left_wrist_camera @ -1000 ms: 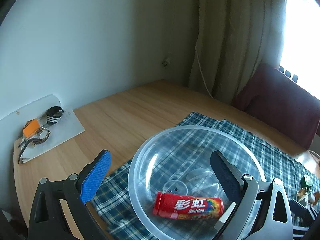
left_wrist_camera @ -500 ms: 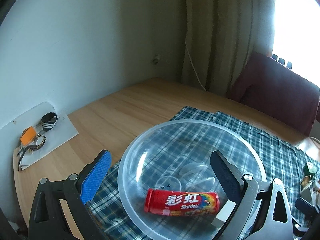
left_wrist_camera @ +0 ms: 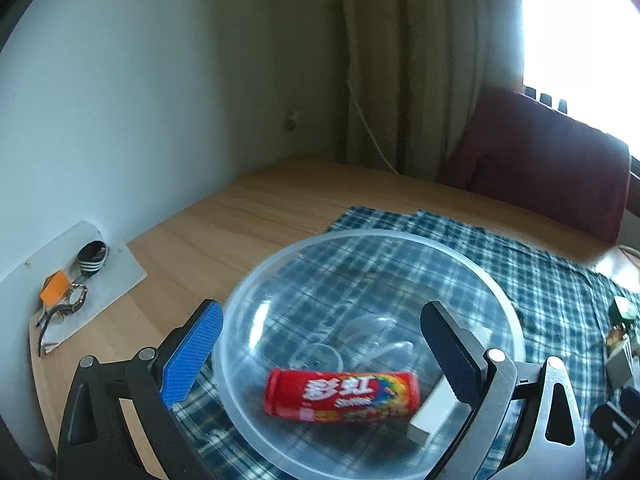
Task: Organize rigid objects
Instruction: 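Withdraw both grippers from the bowl toward the remaining objects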
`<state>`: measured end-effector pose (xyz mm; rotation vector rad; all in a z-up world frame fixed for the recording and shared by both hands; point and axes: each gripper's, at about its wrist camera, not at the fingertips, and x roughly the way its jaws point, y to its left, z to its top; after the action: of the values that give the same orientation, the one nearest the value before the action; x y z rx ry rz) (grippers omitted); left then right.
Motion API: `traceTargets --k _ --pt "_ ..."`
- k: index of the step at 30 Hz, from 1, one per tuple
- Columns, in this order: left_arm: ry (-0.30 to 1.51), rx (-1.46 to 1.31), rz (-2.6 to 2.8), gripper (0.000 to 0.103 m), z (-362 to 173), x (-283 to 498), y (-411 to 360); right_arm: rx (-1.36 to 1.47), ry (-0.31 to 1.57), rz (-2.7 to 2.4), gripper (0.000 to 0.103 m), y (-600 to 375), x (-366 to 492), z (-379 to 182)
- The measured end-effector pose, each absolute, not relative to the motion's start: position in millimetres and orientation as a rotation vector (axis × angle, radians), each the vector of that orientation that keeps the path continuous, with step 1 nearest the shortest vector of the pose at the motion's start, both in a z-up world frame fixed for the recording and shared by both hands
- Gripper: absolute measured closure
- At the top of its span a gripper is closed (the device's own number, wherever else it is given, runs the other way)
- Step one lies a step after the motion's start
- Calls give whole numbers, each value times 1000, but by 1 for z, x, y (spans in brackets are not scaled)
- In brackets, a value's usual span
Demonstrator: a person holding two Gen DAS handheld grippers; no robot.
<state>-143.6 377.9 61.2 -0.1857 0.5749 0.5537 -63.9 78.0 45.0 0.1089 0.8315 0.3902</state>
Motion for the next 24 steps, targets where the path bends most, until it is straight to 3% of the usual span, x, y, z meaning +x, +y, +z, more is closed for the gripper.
traceTargets --k 12,24 --pt "642 -96 403 3 58 -131 328 240 732 311 2 23 -69 52" --pt "687 -34 252 3 63 -122 272 337 770 240 2 -30 -68 45"
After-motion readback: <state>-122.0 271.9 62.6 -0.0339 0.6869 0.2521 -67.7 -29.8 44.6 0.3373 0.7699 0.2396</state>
